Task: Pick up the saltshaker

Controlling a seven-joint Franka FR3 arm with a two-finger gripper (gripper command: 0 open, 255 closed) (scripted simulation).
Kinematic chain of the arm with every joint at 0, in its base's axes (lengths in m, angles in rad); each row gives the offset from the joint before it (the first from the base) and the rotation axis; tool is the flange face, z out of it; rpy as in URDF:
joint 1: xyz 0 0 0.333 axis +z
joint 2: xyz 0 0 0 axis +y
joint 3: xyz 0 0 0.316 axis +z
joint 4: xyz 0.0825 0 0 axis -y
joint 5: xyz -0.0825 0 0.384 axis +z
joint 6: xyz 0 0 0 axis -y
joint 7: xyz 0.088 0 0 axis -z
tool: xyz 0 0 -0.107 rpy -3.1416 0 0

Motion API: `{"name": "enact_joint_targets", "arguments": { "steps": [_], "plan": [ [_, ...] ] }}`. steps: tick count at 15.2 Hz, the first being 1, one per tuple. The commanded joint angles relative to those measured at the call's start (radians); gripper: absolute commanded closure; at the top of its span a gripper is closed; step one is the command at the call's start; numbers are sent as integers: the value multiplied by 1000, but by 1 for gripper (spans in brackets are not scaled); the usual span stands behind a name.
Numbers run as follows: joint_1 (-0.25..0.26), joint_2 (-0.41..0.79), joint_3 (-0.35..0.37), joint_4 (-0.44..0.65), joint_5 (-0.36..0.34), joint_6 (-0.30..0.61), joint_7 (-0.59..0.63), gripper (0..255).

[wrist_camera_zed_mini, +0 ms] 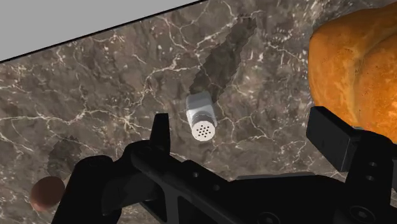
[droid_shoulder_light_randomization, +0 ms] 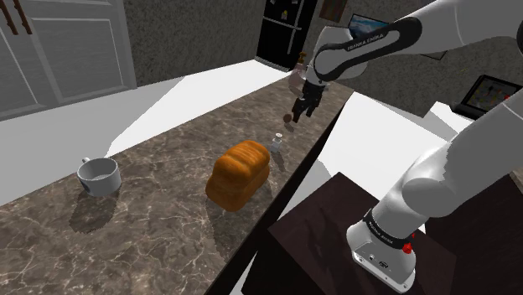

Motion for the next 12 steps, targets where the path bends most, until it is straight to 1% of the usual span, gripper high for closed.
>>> {"name": "enact_joint_targets", "arguments": {
  "steps": [1, 5, 9, 12],
  "plan": [
    [5, 85, -8, 34, 23, 50, -18, 0],
    [7, 248, -15, 98, 81, 142, -61, 0],
    [-3, 412, -4, 183, 147, 211, -109, 0],
    [-9, 458, 3, 195, 164, 244, -122, 0]
  ]
}}
